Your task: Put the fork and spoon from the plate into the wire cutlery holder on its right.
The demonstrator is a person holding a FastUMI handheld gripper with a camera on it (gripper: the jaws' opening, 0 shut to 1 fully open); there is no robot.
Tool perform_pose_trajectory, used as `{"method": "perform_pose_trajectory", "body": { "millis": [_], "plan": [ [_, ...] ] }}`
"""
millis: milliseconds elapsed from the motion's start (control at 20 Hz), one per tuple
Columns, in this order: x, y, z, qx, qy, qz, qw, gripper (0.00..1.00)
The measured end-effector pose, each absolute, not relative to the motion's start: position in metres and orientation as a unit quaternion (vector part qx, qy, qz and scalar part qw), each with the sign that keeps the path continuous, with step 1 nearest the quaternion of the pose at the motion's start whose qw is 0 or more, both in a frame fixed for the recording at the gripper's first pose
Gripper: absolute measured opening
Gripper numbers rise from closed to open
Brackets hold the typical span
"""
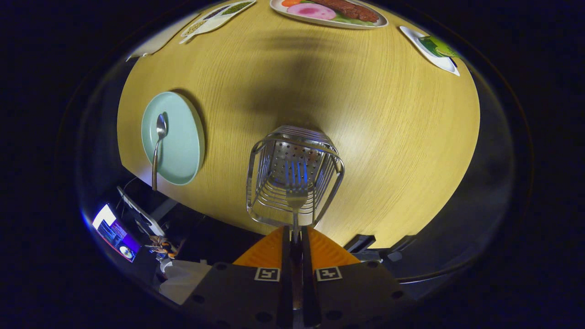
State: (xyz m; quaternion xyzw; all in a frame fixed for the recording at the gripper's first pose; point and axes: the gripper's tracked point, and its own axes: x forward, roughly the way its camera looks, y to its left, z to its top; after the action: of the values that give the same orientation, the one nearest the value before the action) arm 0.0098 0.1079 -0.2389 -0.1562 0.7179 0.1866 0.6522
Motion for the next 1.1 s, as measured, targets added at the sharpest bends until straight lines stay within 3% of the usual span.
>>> {"method": "perform_pose_trajectory", "body": {
  "millis": [50, 100, 200, 350, 500, 700, 1100],
  "plan": [
    [0.011, 0.109, -0.235, -0.151, 0.714, 0.191, 0.656, 0.18],
    [0.012, 0.108, -0.232, -0.149, 0.709, 0.194, 0.662, 0.34],
    [0.01, 0.113, -0.22, -0.133, 0.695, 0.209, 0.674, 0.53],
    [0.01, 0.13, -0.192, -0.092, 0.654, 0.232, 0.714, 0.93],
    [0.021, 0.139, -0.158, -0.083, 0.571, 0.24, 0.781, 1.0],
    [0.016, 0.162, -0.119, -0.082, 0.466, 0.244, 0.846, 0.99],
    [-0.03, 0.249, -0.11, -0.035, 0.361, 0.273, 0.891, 0.99]
  ]
}}
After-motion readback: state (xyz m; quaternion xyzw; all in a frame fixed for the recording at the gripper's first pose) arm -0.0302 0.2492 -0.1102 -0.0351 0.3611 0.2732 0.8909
